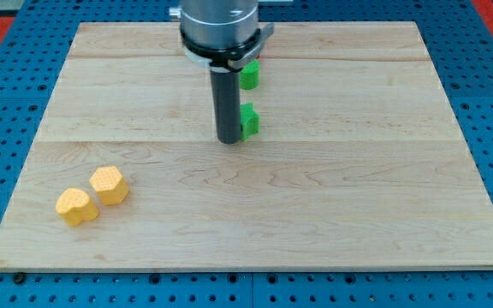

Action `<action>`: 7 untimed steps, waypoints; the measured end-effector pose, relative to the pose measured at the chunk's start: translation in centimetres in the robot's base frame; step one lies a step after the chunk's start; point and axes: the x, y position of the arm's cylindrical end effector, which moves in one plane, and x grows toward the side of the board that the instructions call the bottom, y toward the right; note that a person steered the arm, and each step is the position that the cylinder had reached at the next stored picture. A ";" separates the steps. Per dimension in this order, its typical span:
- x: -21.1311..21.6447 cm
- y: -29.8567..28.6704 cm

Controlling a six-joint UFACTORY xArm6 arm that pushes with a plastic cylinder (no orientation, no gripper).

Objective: Place the green star bottom to the green circle

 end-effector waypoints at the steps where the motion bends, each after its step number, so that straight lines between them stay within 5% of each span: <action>1: -1.9 0.9; 2: -1.8 2.4; 3: -4.4 -3.5; 5: -10.1 -1.6; 7: -12.2 -7.7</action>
